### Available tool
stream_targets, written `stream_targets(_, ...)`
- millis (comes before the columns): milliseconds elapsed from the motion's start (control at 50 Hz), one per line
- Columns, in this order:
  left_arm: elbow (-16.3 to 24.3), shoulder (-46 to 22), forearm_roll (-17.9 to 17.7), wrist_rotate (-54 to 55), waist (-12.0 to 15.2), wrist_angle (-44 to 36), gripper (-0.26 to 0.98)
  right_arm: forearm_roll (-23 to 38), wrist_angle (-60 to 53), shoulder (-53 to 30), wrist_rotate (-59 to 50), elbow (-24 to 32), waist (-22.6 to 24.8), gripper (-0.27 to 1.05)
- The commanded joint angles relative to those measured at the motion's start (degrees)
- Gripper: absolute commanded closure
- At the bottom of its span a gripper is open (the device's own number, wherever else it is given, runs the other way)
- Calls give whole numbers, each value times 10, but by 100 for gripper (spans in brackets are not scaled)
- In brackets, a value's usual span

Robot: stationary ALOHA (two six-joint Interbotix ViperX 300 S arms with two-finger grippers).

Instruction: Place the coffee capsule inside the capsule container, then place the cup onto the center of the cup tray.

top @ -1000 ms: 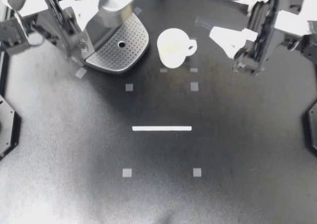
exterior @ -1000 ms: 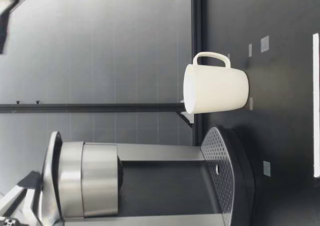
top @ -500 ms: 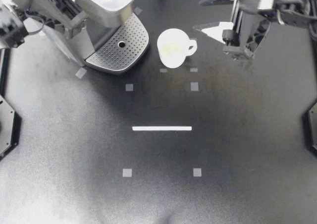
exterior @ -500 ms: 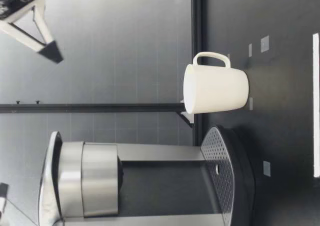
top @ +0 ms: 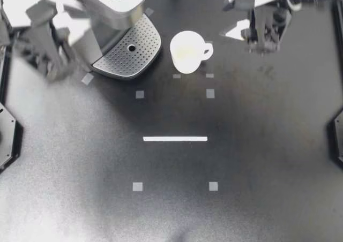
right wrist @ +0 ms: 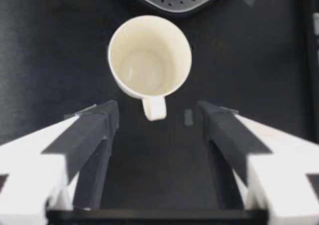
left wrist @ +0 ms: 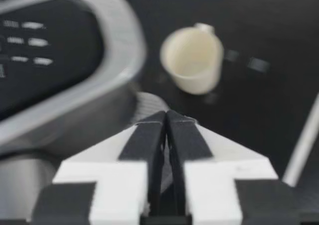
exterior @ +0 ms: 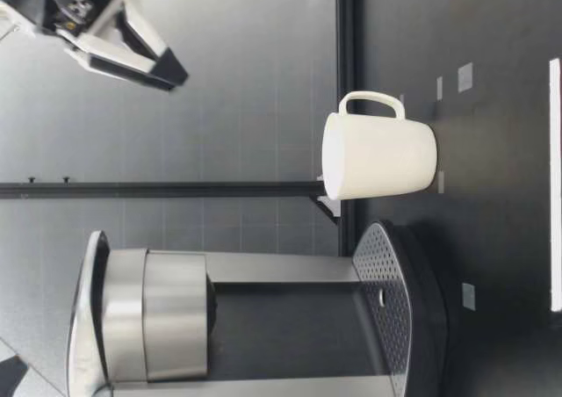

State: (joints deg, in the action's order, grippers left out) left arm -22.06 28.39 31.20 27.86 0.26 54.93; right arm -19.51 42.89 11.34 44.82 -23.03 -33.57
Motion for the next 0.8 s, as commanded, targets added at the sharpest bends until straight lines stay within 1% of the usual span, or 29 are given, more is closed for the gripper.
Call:
stream_targets(0, 16, 9, -14, -1, -18, -11, 59, -66, -1, -10, 53, 4, -29, 14)
stream_targets(120, 12, 17, -26, 0, -26, -29, 59, -126, -8, -35, 124, -11, -52, 14)
stream_targets(240, 2, 27, -27, 2, -26, -35, 59, -153, -25, -60, 156, -28, -52, 14)
stream_targets(360, -2, 34, -26, 4, -26, -44, 59, -156, -41, -89, 158, -40, -52, 14)
stream_targets(780, -17, 43, -18, 6, -26, -51, 59, -156, -81, -142, 178, -38, -35, 14)
